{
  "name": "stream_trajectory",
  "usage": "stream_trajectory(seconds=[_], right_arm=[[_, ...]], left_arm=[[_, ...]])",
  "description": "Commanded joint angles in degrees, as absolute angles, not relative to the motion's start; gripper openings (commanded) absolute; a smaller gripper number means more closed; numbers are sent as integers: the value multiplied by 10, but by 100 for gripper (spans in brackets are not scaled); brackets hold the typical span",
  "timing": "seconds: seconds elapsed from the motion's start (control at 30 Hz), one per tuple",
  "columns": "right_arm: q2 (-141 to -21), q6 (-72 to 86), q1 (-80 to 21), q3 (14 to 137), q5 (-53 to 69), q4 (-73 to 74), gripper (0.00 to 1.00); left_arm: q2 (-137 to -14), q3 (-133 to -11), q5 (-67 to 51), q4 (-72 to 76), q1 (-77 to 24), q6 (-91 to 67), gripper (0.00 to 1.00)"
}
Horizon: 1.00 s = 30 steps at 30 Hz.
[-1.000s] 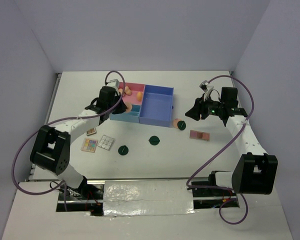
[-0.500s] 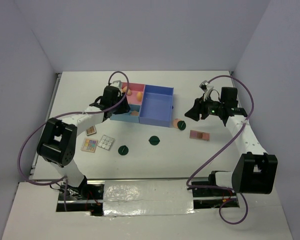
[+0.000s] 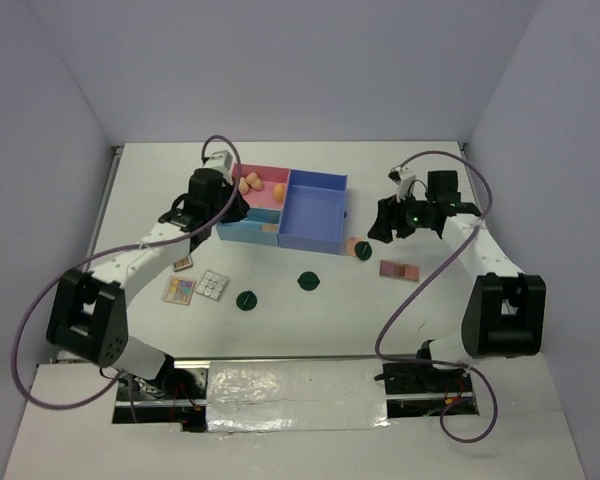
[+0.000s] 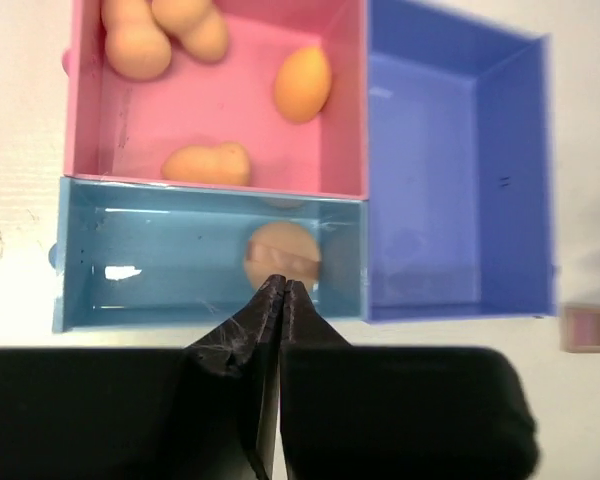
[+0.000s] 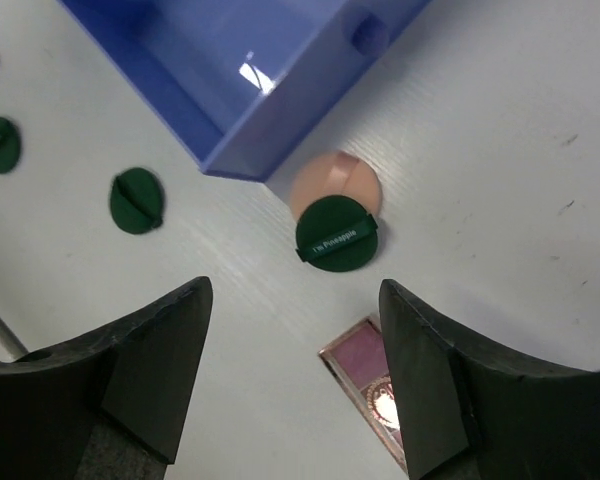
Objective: Organize the makeup
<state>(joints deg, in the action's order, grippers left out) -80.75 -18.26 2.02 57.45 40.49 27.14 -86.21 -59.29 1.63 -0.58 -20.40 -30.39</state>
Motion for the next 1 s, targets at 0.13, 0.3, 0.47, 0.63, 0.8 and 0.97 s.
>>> stream_trajectory(seconds=[0.13, 0.3, 0.47, 0.63, 0.8, 0.97], right_arm=[[-910, -175, -25, 641, 262, 314, 77], [-986, -164, -31, 684, 267, 329, 75], [-1037, -162, -41, 706, 283, 346, 71], [-1059, -163, -45, 704, 287, 346, 69], [-1067, -164, -48, 697, 285, 345, 64], [-1076, -169, -66, 693, 280, 345, 55]], left_arm=[[-697, -505, 39, 2, -203, -323, 47], [-598, -426, 47, -25, -201, -341, 70], [-512, -327, 51, -11, -201, -383, 72], [-461, -275, 54, -4, -201, -424, 71], [-433, -247, 62, -5, -202, -440, 72], [-434, -241, 61, -5, -201, -441, 72]])
